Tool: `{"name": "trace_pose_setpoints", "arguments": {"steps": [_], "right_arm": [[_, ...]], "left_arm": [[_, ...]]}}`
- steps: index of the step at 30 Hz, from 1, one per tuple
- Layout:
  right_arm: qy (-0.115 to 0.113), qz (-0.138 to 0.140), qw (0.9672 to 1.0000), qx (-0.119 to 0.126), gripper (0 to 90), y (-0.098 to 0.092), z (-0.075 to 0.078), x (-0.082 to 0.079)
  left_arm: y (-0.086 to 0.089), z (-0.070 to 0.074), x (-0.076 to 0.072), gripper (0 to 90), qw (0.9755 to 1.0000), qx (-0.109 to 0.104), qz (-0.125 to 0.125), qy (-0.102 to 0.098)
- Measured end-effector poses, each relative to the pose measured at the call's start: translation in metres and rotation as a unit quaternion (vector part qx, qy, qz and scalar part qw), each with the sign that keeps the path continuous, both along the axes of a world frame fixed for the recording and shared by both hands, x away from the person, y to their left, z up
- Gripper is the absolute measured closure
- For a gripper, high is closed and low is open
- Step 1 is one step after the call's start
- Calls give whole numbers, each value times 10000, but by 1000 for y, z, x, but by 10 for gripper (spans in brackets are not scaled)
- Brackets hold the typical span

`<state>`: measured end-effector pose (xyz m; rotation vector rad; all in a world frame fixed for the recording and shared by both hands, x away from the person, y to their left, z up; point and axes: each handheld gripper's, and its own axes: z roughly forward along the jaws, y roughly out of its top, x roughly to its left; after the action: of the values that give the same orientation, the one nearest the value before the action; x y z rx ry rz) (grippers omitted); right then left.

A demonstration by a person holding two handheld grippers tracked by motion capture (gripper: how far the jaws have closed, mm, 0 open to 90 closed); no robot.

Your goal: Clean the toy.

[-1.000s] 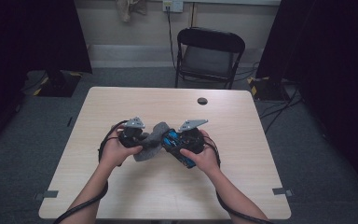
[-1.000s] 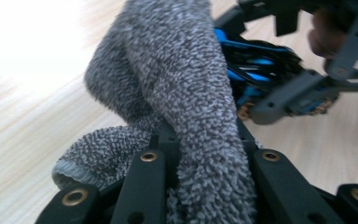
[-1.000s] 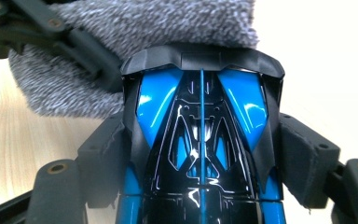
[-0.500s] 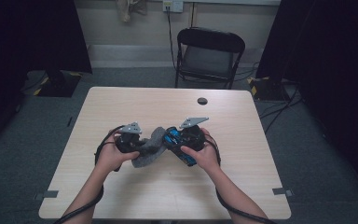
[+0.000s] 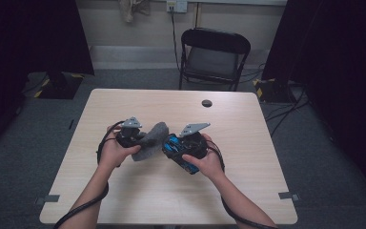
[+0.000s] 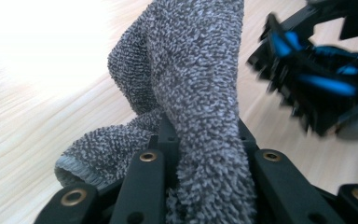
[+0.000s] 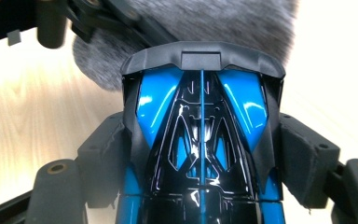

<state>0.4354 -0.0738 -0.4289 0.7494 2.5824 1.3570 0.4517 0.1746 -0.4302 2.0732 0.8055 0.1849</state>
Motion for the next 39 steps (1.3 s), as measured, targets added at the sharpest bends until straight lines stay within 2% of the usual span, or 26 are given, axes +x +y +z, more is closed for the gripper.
{"name": "trace_pose_setpoints", "arguments": {"steps": [6, 11, 13, 16, 23, 28, 30, 34, 35, 37, 39], "right_arm": [[7, -91, 10000, -37, 258, -2, 1, 5], [53, -203, 9997, -96, 258, -9, -4, 9], [53, -239, 9996, -133, 258, -10, -6, 10], [69, -311, 9994, -137, 258, -13, -9, 13], [149, -450, 9988, -113, 258, -18, -11, 19], [156, -467, 9987, -146, 258, -17, -14, 19], [161, -450, 9987, -167, 258, -17, -15, 19], [164, -463, 9987, -152, 258, -16, -15, 19], [167, -460, 9987, -147, 258, -16, -15, 18], [164, -454, 9987, -148, 258, -16, -15, 18], [173, -423, 9988, -148, 258, -16, -16, 18]], "left_arm": [[-16, -6, 1, 734, 9992, -35, -392, 48], [-23, -8, -3, 736, 9984, 18, -572, 33], [-23, -8, -4, 736, 9981, 103, -602, 18], [-21, -7, -5, 736, 9978, 89, -657, 32], [-16, -10, -10, 736, 9977, 15, -674, 60], [-10, -18, -14, 732, 9983, 82, -570, 84], [-7, -22, -15, 723, 9987, 211, -461, 59], [-5, -34, -17, 652, 9980, 512, -371, 20], [-5, -37, -17, 611, 9977, 588, -342, 38], [-5, -41, -17, 511, 9982, 553, -242, 57], [-4, -42, -17, 373, 9979, 627, -172, -80]]}}
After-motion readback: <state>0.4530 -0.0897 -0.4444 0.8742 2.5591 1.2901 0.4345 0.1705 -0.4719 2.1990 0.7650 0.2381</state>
